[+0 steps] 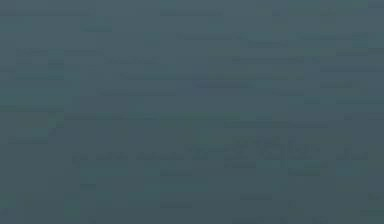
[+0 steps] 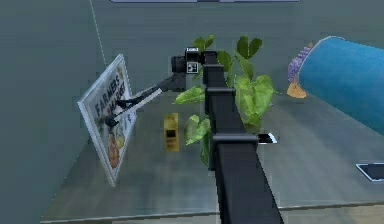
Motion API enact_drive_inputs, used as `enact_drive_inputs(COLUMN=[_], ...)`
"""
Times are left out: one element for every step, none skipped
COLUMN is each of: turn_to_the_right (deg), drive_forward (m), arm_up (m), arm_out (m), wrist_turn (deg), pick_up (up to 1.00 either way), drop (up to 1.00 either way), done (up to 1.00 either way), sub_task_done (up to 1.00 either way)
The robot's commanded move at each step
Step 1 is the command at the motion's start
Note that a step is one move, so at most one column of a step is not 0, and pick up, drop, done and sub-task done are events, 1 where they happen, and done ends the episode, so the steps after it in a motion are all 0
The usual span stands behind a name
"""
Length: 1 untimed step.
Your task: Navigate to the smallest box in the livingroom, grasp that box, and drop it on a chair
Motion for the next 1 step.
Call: enact_drive_inputs(turn_to_the_right=[0.0], drive_forward=[0.0], arm_up=[0.0], arm_out=[0.0], wrist_turn=[45.0], pick_up=[0.0], drop=[0.0], done=[0.0], sub_task_done=[0.0])
